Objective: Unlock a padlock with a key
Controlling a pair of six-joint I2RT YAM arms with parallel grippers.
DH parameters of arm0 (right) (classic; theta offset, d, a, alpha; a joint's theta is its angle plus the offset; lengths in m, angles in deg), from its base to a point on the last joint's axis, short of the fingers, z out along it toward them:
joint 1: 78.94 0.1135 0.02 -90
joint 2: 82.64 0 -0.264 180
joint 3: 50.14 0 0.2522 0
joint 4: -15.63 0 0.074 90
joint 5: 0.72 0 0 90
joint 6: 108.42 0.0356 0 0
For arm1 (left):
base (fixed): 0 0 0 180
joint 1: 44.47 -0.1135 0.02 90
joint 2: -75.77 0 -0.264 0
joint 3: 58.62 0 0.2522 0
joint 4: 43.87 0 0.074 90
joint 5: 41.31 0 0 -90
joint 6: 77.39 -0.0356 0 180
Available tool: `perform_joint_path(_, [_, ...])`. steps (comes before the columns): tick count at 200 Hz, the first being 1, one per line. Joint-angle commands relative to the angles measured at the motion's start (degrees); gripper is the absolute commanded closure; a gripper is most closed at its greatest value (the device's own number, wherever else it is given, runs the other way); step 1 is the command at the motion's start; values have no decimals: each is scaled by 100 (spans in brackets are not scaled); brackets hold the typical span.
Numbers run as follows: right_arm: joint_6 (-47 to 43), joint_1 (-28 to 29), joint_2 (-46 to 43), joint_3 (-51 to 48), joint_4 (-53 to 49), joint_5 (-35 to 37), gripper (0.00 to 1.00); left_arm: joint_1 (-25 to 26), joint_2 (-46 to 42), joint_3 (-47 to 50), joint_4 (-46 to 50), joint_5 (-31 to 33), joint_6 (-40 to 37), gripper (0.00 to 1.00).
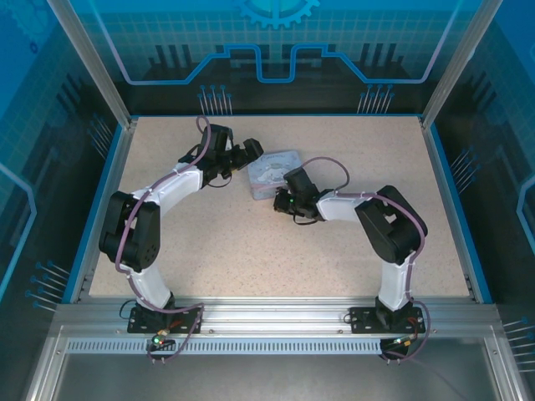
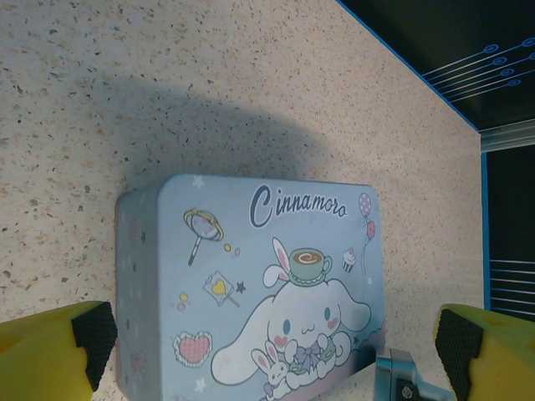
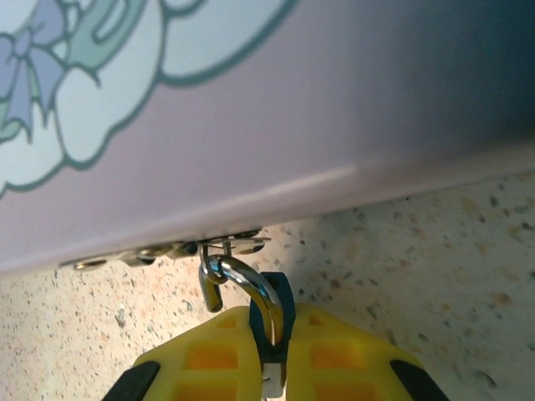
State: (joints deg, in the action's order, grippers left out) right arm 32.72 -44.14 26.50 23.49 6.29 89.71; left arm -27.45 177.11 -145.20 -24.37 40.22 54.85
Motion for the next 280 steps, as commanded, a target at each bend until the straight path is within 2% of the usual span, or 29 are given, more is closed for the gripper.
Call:
perform_joint_path(1, [-145, -106, -285, -78, -667, -197, 100, -44, -336, 85, 32, -10, -91, 1])
perform_joint_path(95, [-873, -599, -1029, 6, -2095, -839, 100, 169, -797, 375, 279, 327, -457, 1])
perform_joint_path(141, [-1358, -899, -1071, 398, -2981, -1428, 100, 373, -822, 410, 324, 444, -573, 1])
perform_joint_path(167, [-1630, -1001, -1077, 520, -3300, -1532, 100, 565, -738, 300, 623, 678, -760, 1])
perform_joint_path(201, [-1686, -1132, -1018, 294, -3246, -1510, 100, 882, -565, 107, 1105, 1127, -1121, 1])
perform_joint_path(280, [-1668, -1281, -1075, -418, -2549, -1167, 100, 1369, -110, -46, 1484, 1571, -1506, 1])
